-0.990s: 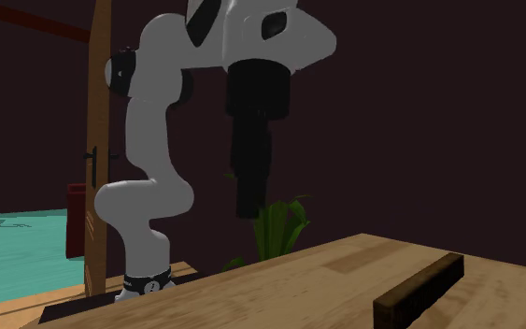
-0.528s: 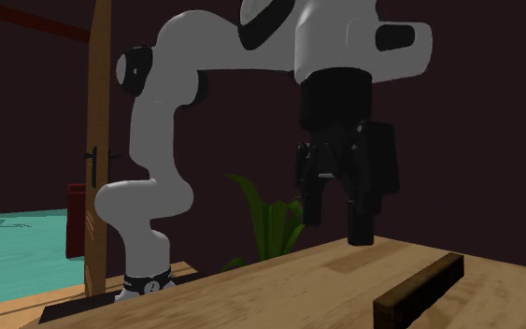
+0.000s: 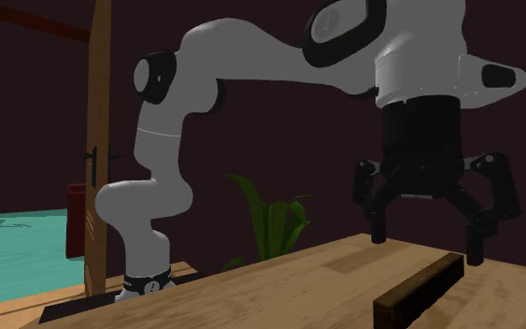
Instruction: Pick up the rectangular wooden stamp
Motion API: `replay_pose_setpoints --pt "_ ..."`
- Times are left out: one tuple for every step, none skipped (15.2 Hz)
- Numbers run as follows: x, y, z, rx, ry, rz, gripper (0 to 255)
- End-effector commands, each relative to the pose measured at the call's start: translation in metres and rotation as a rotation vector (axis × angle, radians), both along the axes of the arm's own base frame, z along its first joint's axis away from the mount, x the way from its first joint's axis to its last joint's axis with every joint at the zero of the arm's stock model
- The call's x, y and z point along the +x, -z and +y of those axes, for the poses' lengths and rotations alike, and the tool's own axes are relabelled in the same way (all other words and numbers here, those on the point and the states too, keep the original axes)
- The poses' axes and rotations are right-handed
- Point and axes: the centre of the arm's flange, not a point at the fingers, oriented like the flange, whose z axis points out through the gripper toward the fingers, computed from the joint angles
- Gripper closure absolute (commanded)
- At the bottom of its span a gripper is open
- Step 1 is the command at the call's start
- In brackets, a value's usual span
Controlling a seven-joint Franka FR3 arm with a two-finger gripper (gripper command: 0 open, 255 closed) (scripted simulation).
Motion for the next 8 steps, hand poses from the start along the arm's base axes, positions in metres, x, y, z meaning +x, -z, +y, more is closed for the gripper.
replay_pose_setpoints --pt "0.006 0.007 0.006 0.000 -0.035 0.001 0" --pt "0.005 0.012 0.006 0.000 -0.035 0.001 0" --pt "0.005 0.018 0.006 0.000 -0.035 0.001 0" --pt "0.005 0.023 0.006 0.000 -0.035 0.001 0" --pt "0.006 0.028 0.006 0.000 -0.035 0.001 0" --pt "0.006 0.034 0.006 0.000 -0.035 0.001 0" --pt "0.006 0.042 0.006 0.000 -0.035 0.001 0" --pt "0.005 0.042 0.006 0.000 -0.035 0.001 0"
